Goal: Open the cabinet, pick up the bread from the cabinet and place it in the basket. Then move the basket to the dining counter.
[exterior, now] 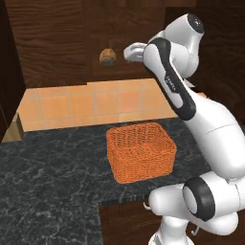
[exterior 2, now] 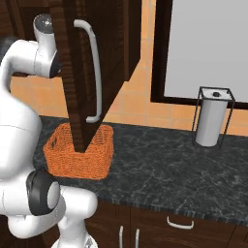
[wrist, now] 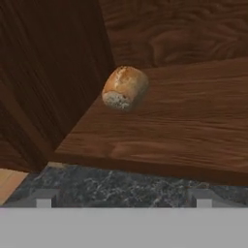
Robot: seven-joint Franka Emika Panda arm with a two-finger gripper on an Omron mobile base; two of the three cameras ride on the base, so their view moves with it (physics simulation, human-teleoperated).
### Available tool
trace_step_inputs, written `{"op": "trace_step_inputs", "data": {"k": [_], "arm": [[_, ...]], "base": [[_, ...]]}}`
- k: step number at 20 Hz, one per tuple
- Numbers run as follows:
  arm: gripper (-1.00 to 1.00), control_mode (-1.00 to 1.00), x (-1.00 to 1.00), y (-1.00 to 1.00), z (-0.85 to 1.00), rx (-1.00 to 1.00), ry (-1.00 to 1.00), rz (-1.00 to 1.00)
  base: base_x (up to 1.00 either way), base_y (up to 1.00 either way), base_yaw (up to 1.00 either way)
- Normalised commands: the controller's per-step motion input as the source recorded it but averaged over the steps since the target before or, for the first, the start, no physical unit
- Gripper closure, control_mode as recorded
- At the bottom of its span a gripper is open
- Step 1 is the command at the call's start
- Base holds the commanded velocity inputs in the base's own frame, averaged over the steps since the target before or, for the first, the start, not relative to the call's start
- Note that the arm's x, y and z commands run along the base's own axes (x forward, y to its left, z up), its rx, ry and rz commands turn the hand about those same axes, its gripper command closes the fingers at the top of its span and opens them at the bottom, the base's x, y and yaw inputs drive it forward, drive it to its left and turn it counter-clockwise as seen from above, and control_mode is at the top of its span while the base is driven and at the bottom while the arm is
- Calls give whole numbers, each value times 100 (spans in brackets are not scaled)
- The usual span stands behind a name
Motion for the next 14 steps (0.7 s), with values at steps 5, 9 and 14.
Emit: {"op": "trace_step_inputs", "data": {"k": [5,9,14], "arm": [[-100,-100,73,38,2,-1,0,0],[-100,-100,70,14,1,0,0,0],[-100,-100,54,19,0,0,0,1]], "base": [[0,0,0],[0,0,0],[0,0,0]]}}
